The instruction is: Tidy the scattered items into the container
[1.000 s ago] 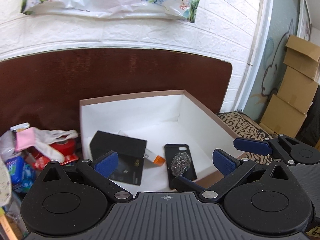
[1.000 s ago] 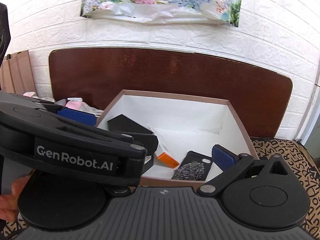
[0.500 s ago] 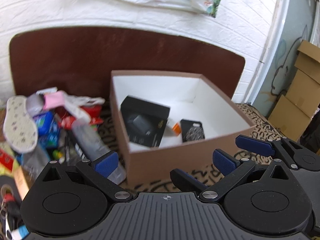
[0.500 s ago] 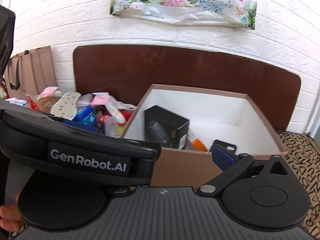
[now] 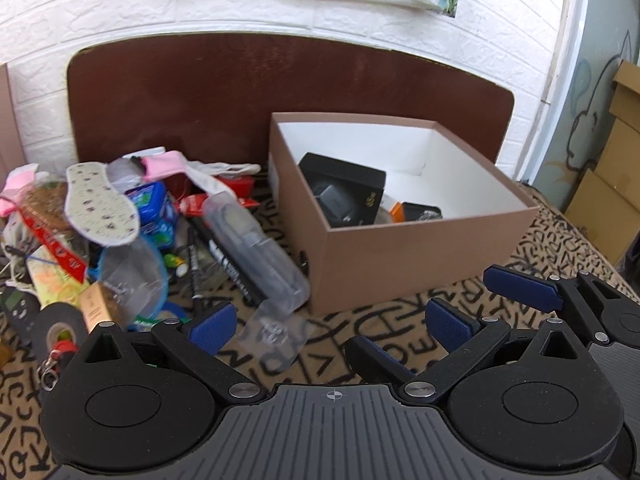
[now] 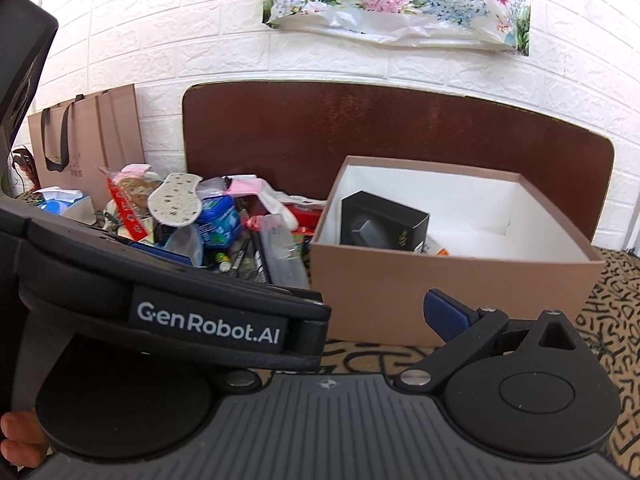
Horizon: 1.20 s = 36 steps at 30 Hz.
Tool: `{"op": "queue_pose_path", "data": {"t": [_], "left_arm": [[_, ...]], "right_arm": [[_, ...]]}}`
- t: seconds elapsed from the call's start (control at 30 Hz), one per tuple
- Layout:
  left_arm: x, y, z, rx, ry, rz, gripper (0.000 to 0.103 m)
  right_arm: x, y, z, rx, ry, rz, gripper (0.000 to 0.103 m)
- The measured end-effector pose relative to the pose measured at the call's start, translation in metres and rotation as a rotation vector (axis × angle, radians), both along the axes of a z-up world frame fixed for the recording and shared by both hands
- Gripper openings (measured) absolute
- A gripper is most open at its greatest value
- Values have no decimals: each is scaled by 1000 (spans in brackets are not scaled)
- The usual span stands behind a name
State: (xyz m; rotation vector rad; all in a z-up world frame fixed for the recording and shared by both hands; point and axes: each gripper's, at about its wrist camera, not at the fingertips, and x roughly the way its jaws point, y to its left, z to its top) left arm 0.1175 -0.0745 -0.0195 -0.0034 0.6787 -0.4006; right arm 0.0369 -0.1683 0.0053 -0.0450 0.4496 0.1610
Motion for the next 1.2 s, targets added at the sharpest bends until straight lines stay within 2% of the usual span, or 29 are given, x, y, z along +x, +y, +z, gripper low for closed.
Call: {"op": "queue_pose_path", "data": {"t": [0.33,0.53,0.73,0.87,0.97,1.07,1.2], "left_arm": [[-17,24,-12,41,4,46,103],[-26,46,-27,43,45,82,103],[-41,84,-41,-18,48,68,103],[-47,113,-56,-33,66,92,103],[-44,132,-66,-52,114,131,103],[-41,144,-72,-66,140,158,103],[-38,148,-72,-72,134,152,102]], "right_arm": [[-9,21,-15,48,43,38,103],[-14,40,-28,55,86,81,103],[-20,58,-39,81,125,152,103],[-20,72,-51,51,159,187,103],[-16,80,-59,58,193,207,103],[-14,85,-65,71,215,229,103],[-13,91,-71,47,217,239,103]]}}
